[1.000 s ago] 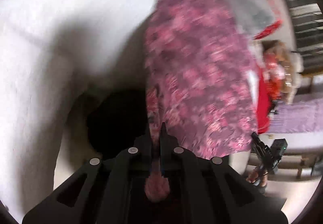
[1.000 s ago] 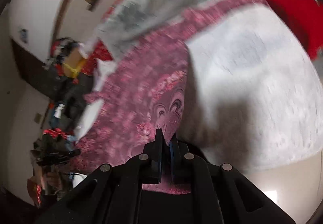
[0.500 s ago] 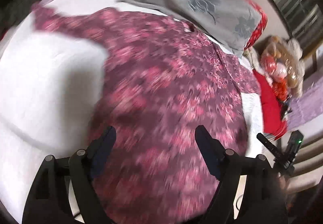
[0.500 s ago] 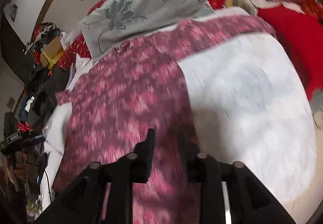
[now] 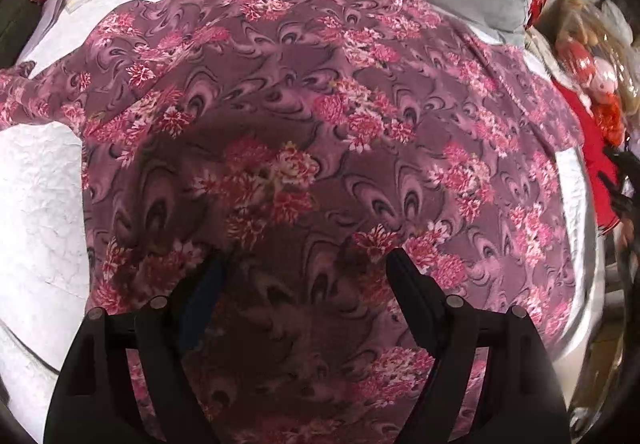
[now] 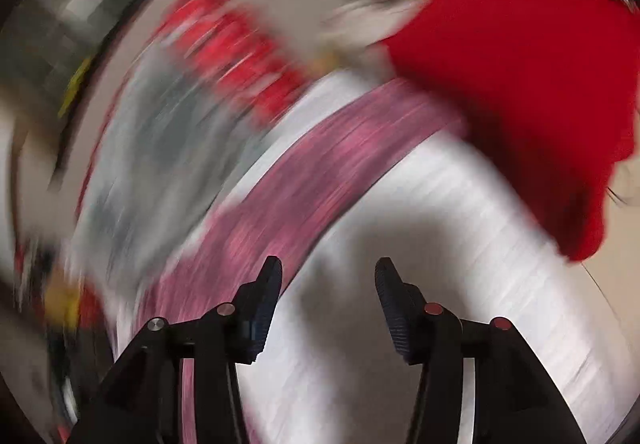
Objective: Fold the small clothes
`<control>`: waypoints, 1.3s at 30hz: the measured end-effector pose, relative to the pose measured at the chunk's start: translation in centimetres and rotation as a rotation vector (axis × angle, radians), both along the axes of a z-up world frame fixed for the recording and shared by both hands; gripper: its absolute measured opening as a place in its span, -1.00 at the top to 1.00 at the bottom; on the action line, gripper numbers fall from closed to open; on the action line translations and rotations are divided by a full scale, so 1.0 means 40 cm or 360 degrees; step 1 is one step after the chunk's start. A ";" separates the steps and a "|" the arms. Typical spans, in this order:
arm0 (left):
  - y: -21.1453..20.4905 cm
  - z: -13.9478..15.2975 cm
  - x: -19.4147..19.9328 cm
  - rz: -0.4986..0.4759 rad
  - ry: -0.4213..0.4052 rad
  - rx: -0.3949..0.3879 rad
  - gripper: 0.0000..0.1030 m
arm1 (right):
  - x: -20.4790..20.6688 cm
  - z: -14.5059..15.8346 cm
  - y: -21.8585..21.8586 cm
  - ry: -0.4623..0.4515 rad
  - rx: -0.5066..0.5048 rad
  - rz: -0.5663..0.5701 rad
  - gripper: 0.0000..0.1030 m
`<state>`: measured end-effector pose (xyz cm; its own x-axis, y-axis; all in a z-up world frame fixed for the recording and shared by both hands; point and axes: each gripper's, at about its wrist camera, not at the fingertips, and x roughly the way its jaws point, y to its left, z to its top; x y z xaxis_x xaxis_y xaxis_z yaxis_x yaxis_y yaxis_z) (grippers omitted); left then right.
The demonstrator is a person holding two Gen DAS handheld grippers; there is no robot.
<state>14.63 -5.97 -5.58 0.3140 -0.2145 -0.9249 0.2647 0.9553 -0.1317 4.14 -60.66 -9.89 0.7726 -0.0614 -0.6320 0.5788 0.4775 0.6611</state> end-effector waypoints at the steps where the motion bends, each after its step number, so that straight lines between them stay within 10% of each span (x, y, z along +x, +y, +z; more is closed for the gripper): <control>1: 0.005 0.001 0.004 0.0010 0.0006 -0.0024 -0.56 | 0.010 -0.023 -0.056 -0.0004 0.0072 -0.0088 0.00; 12: 0.001 0.059 0.064 0.0043 0.0034 -0.0303 -0.56 | 0.194 -0.180 -0.240 -0.0148 0.0476 -0.0374 -0.38; 15: -0.024 0.075 0.114 0.0057 -0.0007 -0.0346 -0.56 | 0.167 -0.166 -0.253 -0.0267 0.0454 -0.0441 0.21; 16: -0.029 0.086 0.136 0.0073 -0.0041 -0.0366 -0.56 | 0.150 -0.146 -0.254 -0.0285 0.0408 -0.0450 0.81; 22: -0.039 0.103 0.248 0.0307 -0.0254 -0.0163 -0.56 | 0.124 0.035 -0.217 -0.0211 -0.0082 -0.0434 0.84; 39: 0.090 0.028 0.316 0.0396 -0.0185 -0.0393 -0.56 | 0.441 0.175 0.477 -0.0187 -0.0420 0.0668 0.83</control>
